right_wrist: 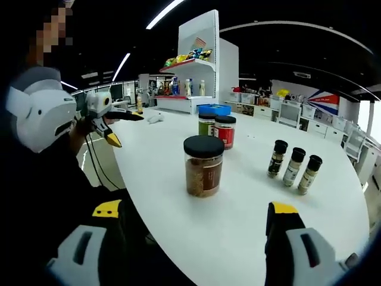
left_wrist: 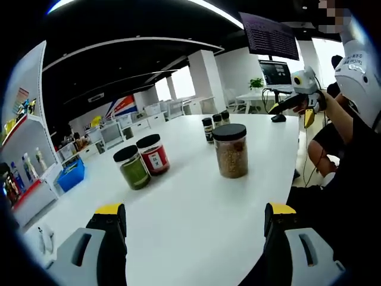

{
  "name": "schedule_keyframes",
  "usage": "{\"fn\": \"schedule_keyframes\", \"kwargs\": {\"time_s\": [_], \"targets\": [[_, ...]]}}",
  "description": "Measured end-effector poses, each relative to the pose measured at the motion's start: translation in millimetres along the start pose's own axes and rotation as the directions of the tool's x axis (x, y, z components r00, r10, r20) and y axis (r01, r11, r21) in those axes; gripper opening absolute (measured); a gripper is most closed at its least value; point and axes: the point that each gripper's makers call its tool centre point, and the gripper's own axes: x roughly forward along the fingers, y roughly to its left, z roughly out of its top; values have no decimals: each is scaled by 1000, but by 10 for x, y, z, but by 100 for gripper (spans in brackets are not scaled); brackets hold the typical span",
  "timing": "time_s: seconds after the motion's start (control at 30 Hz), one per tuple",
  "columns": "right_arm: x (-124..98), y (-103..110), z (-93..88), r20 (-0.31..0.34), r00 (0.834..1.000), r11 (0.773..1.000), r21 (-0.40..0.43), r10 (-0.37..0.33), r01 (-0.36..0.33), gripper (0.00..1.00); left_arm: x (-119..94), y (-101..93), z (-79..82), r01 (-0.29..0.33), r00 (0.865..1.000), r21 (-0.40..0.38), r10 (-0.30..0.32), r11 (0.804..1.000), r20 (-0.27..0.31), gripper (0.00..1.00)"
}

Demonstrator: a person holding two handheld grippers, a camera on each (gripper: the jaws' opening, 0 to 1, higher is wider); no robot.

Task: Pick up the mixed condiments and ingredients on the table and sort them into separate groups

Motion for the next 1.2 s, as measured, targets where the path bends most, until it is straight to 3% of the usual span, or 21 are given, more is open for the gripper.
{"fn": "schedule_keyframes", "kwargs": {"time_s": [0.7, 0.87, 1.2], "targets": [[52, 47, 113, 44, 999, 1000, -3, 12, -12, 94, -5, -44, -17, 8, 1000, 2, -8, 1000, -2, 95], [115, 60, 260, 68, 997, 999, -24, 23, -22, 94, -11, -56, 2, 9, 1000, 4, -9, 1000, 6, 95], [363, 112, 726, 144, 988, 995, -94, 53, -40, 94, -23, -74, 36, 5, 1000, 8, -5, 1000, 13, 95]]}}
